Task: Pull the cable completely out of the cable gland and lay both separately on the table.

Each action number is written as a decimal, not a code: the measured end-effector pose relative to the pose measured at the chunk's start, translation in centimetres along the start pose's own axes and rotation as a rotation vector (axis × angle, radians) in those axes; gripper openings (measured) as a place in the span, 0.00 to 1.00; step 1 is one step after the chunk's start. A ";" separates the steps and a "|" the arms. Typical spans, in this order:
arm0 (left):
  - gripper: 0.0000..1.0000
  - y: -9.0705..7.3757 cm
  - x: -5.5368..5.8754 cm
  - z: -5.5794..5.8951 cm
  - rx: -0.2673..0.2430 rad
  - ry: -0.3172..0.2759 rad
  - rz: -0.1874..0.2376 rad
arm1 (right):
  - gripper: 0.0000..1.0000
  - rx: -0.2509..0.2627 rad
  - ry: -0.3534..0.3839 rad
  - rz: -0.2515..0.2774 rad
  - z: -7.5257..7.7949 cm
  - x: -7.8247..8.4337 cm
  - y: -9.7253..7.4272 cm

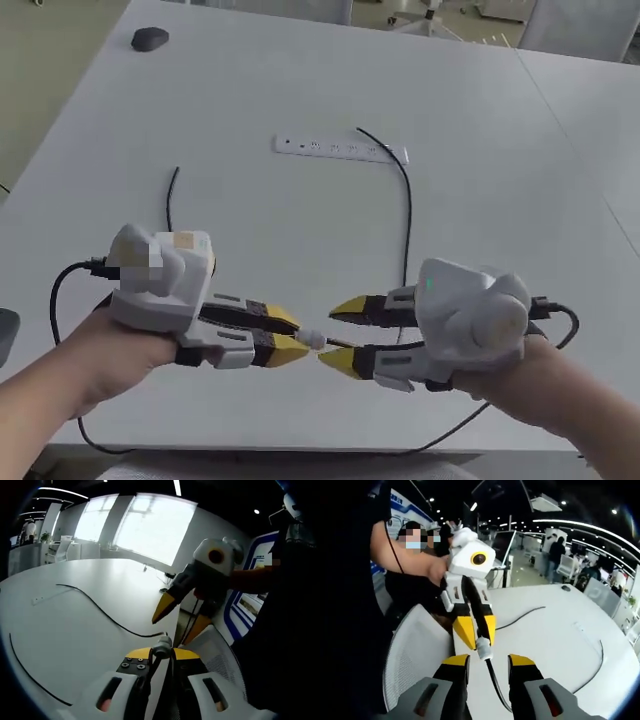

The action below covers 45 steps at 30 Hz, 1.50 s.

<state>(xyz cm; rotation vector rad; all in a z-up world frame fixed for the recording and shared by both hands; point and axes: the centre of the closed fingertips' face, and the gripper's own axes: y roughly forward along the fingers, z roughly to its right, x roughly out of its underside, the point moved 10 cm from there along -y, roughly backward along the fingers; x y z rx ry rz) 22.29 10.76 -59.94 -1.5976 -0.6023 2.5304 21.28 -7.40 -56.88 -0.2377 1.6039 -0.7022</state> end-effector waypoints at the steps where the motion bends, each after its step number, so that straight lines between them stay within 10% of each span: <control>1: 0.15 0.0 0.0 -0.1 -0.004 0.003 0.002 | 0.27 0.022 0.000 0.013 0.0 0.0 -0.2; 13: 0.15 -0.1 -0.4 -0.3 -0.005 -0.035 0.027 | 0.20 0.264 -0.086 -0.091 -0.2 1.0 -0.8; 20: 0.15 0.0 -0.8 -0.6 -0.016 -0.051 0.038 | 0.16 0.305 -0.149 -0.119 -0.8 1.0 0.1; 45: 0.15 0.7 -1.1 -0.6 -0.035 -0.020 0.028 | 0.01 0.273 -0.238 -0.166 -1.0 0.1 1.5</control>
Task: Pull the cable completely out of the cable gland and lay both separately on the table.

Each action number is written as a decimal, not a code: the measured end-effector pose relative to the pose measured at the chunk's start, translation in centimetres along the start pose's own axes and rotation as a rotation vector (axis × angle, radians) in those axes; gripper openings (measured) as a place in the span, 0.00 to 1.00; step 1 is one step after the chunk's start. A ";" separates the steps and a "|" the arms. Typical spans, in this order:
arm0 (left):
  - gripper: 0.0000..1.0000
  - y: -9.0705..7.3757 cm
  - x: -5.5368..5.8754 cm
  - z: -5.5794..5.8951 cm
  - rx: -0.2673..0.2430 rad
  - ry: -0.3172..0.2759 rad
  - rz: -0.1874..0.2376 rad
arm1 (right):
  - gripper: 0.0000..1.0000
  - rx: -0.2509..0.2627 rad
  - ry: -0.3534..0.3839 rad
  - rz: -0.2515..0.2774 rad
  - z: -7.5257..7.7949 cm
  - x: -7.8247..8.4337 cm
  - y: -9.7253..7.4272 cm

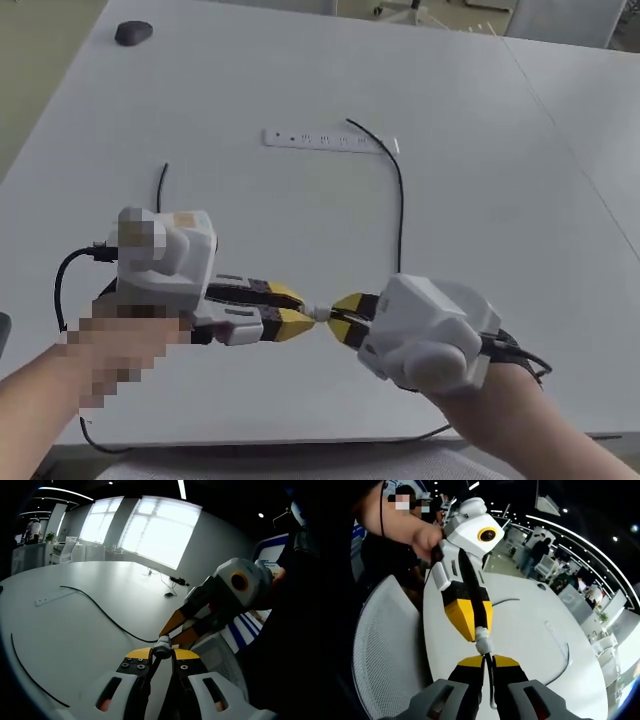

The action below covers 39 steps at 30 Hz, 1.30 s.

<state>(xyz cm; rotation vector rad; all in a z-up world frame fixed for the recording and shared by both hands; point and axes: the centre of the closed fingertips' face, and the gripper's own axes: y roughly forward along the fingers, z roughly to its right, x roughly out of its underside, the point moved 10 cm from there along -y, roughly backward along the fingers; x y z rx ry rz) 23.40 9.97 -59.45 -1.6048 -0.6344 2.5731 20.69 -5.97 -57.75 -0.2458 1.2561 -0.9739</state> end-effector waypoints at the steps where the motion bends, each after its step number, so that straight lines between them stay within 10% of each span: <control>1: 0.15 0.1 0.0 0.1 -0.002 0.006 -0.003 | 0.01 0.000 -0.001 -0.001 0.0 0.0 0.0; 25: 0.15 0.3 -0.6 -0.1 -0.030 0.059 0.007 | 0.00 0.030 0.202 0.033 1.2 1.8 -0.4; 39: 0.15 0.0 -0.4 -0.2 -0.049 0.059 0.015 | 0.00 0.103 0.440 -0.004 2.4 5.1 -0.7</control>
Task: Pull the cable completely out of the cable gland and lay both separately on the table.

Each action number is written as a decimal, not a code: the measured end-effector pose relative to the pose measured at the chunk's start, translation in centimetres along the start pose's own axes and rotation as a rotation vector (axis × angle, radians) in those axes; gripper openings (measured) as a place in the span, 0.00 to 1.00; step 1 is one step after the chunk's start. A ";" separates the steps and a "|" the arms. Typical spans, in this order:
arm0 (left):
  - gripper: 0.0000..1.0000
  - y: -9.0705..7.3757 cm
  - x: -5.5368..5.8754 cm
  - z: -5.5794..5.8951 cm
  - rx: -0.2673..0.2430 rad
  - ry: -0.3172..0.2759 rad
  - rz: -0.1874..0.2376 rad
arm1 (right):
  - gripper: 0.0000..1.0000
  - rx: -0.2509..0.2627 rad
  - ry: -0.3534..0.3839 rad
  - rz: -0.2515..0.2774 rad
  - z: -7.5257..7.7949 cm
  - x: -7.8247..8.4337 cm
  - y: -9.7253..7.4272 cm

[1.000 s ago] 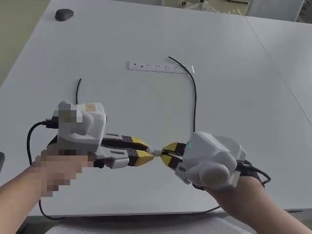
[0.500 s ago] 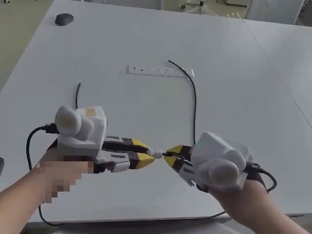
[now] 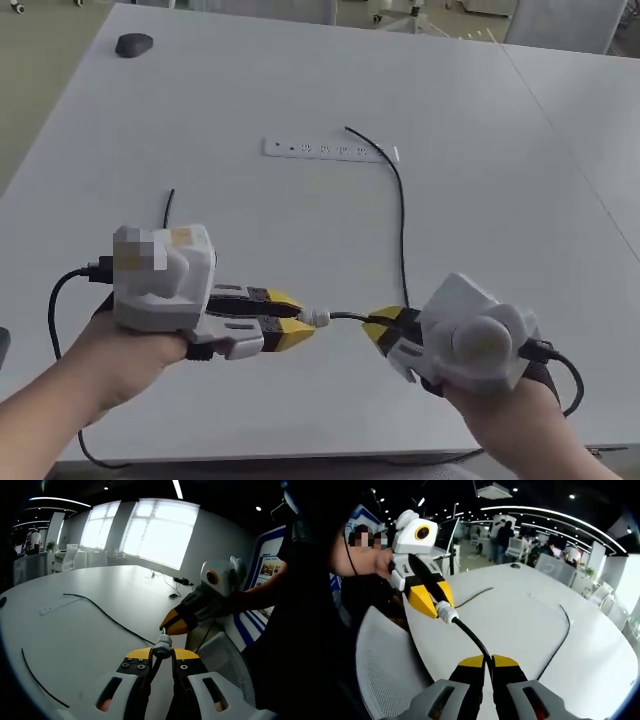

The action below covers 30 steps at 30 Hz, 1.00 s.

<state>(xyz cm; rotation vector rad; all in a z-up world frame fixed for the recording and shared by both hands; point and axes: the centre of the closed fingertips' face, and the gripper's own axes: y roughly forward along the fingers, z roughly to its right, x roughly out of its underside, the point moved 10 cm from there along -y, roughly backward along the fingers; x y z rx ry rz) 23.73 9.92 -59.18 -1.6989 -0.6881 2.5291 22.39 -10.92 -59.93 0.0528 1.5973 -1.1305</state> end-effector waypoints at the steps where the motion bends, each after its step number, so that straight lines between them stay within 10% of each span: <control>1: 0.15 0.0 0.0 0.0 -0.001 0.002 0.000 | 0.00 0.008 0.015 -0.002 0.2 0.2 0.0; 15: 0.15 1.0 0.2 0.4 0.004 0.008 -0.019 | 0.00 0.043 0.479 -0.044 1.5 3.9 1.2; 30: 0.15 0.6 0.2 0.1 -0.030 0.001 -0.015 | 0.01 0.062 0.270 -0.046 0.5 3.4 0.1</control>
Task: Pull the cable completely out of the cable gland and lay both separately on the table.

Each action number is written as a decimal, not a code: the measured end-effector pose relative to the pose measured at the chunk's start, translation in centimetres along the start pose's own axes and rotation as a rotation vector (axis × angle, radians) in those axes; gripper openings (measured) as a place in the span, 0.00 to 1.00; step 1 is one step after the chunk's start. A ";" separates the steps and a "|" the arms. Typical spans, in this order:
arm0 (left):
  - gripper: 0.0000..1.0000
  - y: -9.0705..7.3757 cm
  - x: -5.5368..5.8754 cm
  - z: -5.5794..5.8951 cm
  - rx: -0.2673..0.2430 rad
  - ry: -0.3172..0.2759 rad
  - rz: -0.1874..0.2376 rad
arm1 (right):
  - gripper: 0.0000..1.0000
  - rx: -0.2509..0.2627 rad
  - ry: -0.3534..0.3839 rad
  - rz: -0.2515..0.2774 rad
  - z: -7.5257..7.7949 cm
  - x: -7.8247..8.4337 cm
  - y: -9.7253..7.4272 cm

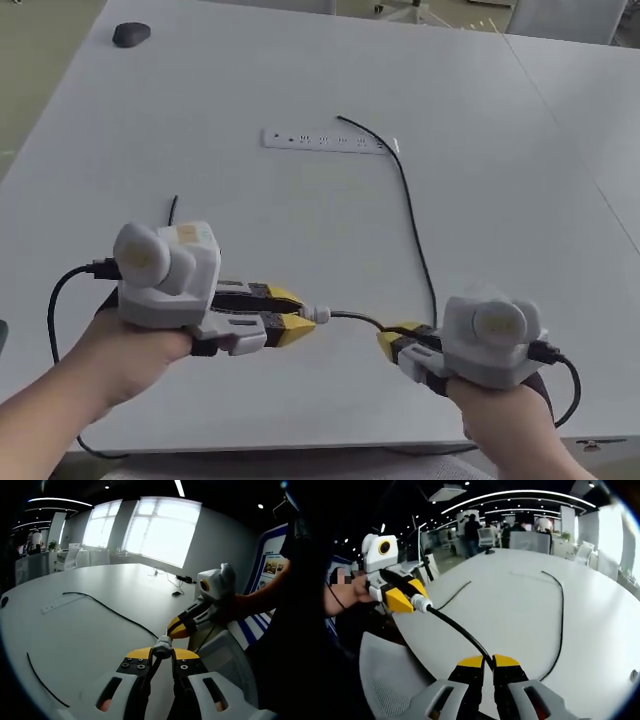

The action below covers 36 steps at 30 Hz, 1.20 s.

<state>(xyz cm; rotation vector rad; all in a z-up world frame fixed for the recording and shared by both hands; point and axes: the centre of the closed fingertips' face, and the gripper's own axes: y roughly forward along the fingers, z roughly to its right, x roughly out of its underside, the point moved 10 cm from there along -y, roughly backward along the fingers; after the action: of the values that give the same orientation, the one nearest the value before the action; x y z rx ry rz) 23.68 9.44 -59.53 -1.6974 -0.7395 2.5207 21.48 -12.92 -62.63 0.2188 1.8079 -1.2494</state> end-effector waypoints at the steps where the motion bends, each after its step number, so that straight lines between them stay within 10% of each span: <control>1: 0.15 0.0 0.0 0.0 0.001 -0.002 0.002 | 0.01 0.000 -0.018 -0.003 -0.2 0.0 -0.1; 10: 0.15 -0.2 -0.3 -0.1 0.005 0.006 0.009 | 0.08 0.041 -0.224 0.035 -0.9 -2.5 -1.1; 21: 0.15 -0.2 -0.1 -0.1 0.014 0.008 -0.005 | 0.09 -0.047 -0.634 0.047 -5.9 -5.6 -0.2; 36: 0.15 -0.2 -0.1 -0.3 0.016 0.029 -0.007 | 0.01 -0.049 -0.674 0.040 -6.4 -5.4 0.3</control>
<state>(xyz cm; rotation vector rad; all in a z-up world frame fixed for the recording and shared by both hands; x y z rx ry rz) 23.91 9.73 -59.49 -1.7197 -0.7202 2.4854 21.13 -5.81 -58.23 -0.1795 1.2390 -1.0773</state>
